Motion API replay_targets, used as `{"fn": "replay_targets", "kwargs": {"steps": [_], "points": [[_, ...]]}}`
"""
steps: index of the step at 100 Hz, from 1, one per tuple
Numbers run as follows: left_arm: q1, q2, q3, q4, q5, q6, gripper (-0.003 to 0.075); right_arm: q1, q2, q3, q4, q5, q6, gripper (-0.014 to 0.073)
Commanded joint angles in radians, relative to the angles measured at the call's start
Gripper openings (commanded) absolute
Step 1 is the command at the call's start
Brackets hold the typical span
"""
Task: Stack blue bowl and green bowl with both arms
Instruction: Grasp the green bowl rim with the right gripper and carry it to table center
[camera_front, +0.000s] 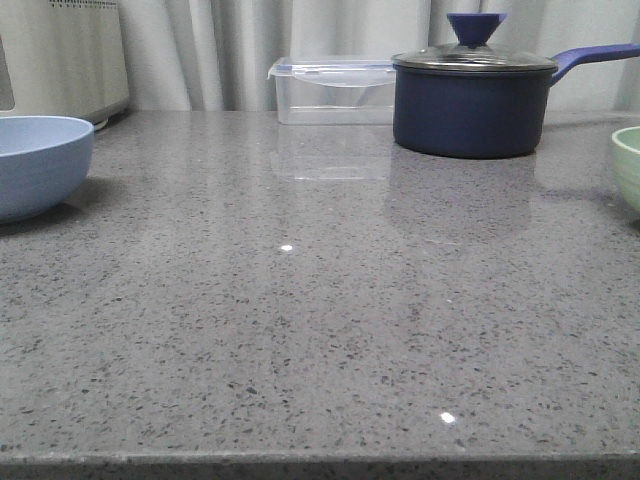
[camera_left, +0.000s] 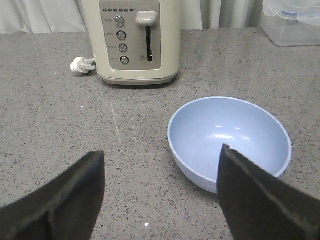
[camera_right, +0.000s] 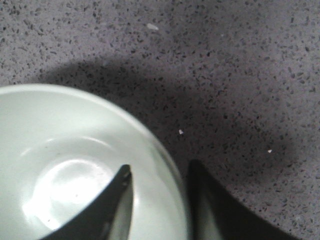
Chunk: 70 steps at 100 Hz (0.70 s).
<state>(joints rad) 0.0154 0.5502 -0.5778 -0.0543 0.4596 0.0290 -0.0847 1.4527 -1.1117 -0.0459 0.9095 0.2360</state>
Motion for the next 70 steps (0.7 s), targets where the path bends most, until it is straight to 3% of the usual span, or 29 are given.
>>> {"fn": "replay_targets", "kwargs": {"steps": [1,17,46,70], "points": [[0.000,0.008,-0.037,-0.003,-0.064,-0.007,0.0473,-0.005,-0.026,-0.034,-0.008,-0.030,-0.010,0.0123],[0.000,0.008,-0.037,-0.003,-0.064,-0.007,0.0473,-0.005,-0.026,-0.034,-0.008,-0.030,-0.010,-0.0086],[0.000,0.008,-0.037,-0.003,-0.064,-0.007,0.0473,0.007,-0.056,-0.055,0.056,-0.028,-0.049,-0.0081],[0.000,0.008,-0.037,-0.003,-0.064,-0.007,0.0473,0.153,-0.054,-0.105,0.240,-0.058,-0.159,-0.0079]]}}
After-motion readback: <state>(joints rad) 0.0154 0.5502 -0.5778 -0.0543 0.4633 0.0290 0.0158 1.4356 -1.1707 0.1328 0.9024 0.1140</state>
